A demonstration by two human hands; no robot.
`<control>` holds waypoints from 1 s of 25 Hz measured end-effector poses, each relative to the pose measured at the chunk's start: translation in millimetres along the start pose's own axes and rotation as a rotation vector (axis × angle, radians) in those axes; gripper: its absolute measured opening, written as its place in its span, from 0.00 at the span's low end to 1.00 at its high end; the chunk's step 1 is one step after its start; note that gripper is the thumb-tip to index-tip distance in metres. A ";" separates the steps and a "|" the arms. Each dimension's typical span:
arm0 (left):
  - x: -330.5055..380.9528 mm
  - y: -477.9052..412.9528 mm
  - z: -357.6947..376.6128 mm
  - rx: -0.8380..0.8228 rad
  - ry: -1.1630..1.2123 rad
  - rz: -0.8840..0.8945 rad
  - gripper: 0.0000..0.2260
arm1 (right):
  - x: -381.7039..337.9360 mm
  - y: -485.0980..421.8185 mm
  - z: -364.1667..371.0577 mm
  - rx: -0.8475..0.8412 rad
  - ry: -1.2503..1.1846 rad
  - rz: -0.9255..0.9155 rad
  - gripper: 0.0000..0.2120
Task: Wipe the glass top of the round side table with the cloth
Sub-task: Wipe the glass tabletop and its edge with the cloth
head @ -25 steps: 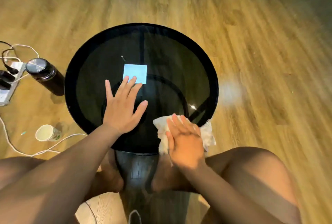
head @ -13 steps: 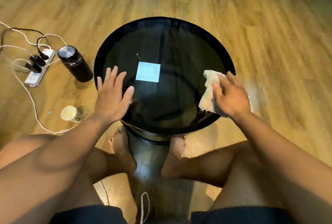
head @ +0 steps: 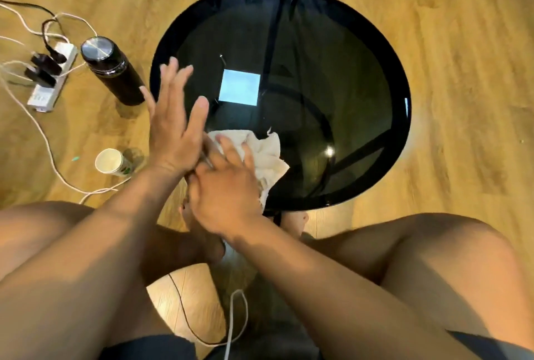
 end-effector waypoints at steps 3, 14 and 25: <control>-8.4 -3.8 -4.5 -0.003 -0.113 0.007 0.25 | 34.0 -1.8 -10.4 0.052 0.082 -0.190 0.21; -1.8 8.3 17.0 -0.114 -0.337 0.051 0.28 | 317.4 44.5 -97.1 0.260 0.032 0.627 0.27; -20.7 1.4 -5.8 -0.046 -0.007 -0.049 0.27 | 3.2 -53.3 -7.4 0.064 -0.051 -0.031 0.23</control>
Point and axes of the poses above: each hand's wrist, its own y-axis away from the middle knuckle, its own z-axis out of the palm, x = y × z, the point moved 5 cm from there along -y, towards the middle knuckle, and after that the axes turned 5 degrees about -z, right-handed, at the moved point
